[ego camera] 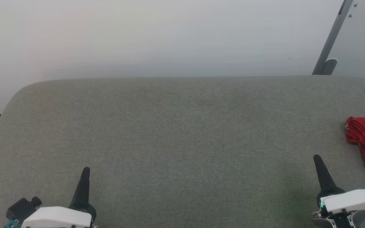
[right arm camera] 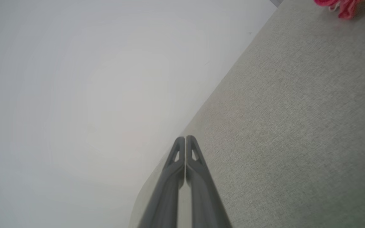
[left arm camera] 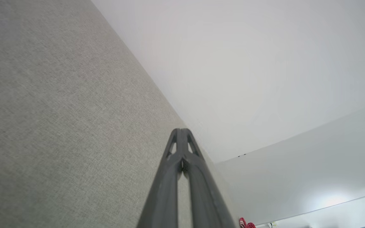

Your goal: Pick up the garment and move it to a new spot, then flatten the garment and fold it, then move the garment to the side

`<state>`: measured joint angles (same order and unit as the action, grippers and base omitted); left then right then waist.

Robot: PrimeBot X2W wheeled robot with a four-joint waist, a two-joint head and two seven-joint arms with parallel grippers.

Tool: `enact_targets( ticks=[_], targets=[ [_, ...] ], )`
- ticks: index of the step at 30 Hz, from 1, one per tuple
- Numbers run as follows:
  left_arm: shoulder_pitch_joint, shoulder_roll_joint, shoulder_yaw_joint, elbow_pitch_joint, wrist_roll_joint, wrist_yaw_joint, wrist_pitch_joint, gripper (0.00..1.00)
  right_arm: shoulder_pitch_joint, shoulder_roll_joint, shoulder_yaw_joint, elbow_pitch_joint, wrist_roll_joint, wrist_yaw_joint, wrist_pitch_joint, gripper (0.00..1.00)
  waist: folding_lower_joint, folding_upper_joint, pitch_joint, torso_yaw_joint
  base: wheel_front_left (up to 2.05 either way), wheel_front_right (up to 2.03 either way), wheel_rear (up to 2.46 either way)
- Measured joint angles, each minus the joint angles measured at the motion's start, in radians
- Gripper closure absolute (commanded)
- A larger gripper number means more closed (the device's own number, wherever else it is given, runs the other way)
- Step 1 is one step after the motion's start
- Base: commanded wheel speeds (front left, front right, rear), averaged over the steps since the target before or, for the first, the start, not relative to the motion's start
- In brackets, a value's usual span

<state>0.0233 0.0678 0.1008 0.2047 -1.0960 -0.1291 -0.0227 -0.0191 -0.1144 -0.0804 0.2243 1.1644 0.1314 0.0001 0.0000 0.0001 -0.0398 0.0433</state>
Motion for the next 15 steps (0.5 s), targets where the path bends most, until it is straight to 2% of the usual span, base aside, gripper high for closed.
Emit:
enact_targets(
  ticks=[15],
  targets=[
    [-0.032,-0.006,0.003,0.012,-0.147,0.0,0.039,1.0,-0.026,0.019,-0.012,0.006,0.125,0.0,0.031,1.0,0.0,0.0,0.01,-0.01,0.0,0.0,0.0]
  ],
)
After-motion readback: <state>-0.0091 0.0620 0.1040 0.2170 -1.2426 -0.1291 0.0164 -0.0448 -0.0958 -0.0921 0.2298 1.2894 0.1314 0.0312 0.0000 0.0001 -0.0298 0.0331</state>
